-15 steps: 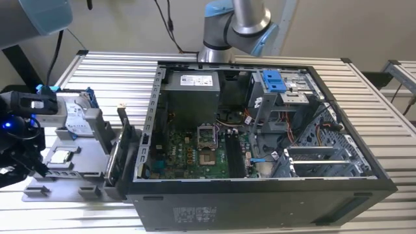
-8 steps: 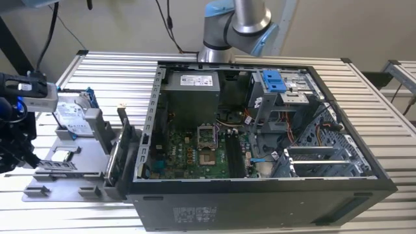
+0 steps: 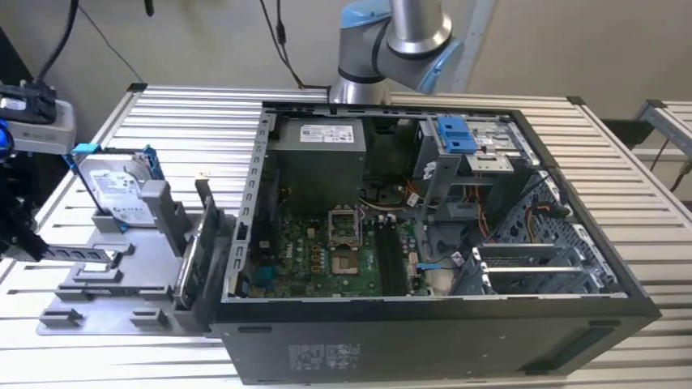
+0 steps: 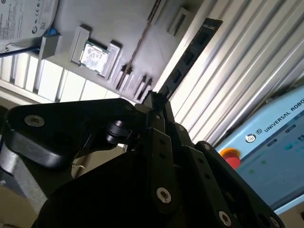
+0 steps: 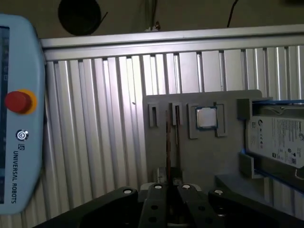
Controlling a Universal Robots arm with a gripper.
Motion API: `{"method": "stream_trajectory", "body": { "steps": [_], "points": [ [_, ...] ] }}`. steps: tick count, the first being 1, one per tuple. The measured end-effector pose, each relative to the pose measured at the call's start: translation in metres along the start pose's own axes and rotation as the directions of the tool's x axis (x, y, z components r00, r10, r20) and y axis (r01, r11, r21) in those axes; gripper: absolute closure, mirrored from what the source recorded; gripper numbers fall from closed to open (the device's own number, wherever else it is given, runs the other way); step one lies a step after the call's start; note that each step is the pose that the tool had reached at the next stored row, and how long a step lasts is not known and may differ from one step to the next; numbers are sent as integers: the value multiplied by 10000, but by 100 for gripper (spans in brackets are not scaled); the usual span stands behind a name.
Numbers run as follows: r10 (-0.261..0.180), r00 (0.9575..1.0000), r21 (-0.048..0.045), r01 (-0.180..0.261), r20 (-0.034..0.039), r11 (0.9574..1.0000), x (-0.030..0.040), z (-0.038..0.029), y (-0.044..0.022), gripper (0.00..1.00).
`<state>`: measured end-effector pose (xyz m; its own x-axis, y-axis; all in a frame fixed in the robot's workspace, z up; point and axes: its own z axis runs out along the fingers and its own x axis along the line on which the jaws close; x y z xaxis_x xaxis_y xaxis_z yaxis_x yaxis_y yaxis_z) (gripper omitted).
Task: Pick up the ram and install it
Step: 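Pick up the ram and move it above insertion slot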
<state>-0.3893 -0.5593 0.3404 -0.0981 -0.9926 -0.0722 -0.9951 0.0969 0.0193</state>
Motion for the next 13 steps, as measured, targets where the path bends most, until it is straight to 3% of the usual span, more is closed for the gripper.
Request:
{"method": "stream_trajectory", "body": {
  "steps": [13],
  "points": [
    [-1,10000,0,1,1,10000,-43,-591,11,85]
  ]
}}
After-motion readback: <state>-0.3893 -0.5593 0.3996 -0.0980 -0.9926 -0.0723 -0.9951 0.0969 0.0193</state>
